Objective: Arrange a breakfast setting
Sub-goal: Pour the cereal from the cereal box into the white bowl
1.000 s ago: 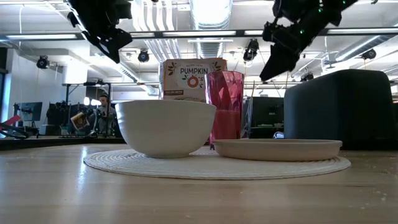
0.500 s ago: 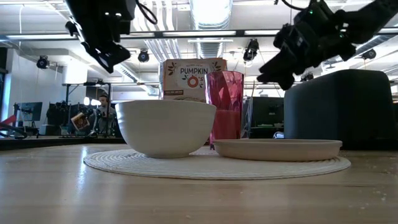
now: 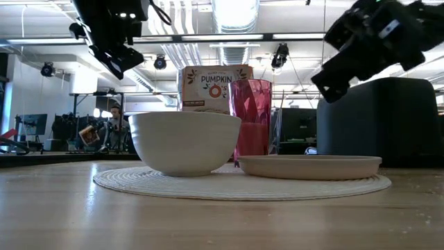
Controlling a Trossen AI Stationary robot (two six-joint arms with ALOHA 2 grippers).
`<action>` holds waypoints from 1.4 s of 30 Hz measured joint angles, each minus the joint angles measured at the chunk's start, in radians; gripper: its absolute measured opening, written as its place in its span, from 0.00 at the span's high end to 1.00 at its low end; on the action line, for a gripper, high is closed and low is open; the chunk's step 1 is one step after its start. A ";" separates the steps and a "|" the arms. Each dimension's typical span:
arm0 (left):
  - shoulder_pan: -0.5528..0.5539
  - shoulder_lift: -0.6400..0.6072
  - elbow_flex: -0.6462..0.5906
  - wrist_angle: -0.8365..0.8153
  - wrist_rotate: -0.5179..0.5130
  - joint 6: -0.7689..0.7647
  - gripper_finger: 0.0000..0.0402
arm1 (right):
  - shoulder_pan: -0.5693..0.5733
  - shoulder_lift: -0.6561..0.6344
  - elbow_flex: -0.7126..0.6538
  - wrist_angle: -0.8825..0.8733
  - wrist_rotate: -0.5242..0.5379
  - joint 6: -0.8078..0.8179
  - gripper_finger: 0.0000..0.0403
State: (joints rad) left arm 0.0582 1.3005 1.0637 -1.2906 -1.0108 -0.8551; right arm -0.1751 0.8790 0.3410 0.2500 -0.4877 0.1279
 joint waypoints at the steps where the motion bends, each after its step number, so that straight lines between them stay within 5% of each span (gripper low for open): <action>1: 0.000 -0.001 0.000 0.001 0.000 0.000 0.90 | 0.020 -0.009 -0.018 0.019 0.013 -0.004 0.66; 13: 0.001 -0.004 0.000 0.023 0.000 0.001 0.90 | 0.068 -0.067 -0.329 0.545 0.082 0.115 0.72; 24: 0.001 -0.004 0.000 0.052 0.006 0.019 0.90 | 0.068 -0.051 -0.328 0.496 0.107 0.004 0.72; 36: 0.038 -0.004 -0.002 0.398 0.402 0.680 0.90 | 0.068 -0.051 -0.328 0.480 0.107 -0.009 0.74; 42: 0.051 -0.006 -0.029 0.521 0.434 0.769 0.90 | 0.068 -0.051 -0.328 0.480 0.107 -0.008 0.73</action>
State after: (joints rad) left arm 0.1093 1.2947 1.0347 -0.7695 -0.5771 -0.0864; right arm -0.1070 0.8276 0.0132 0.7300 -0.3809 0.1199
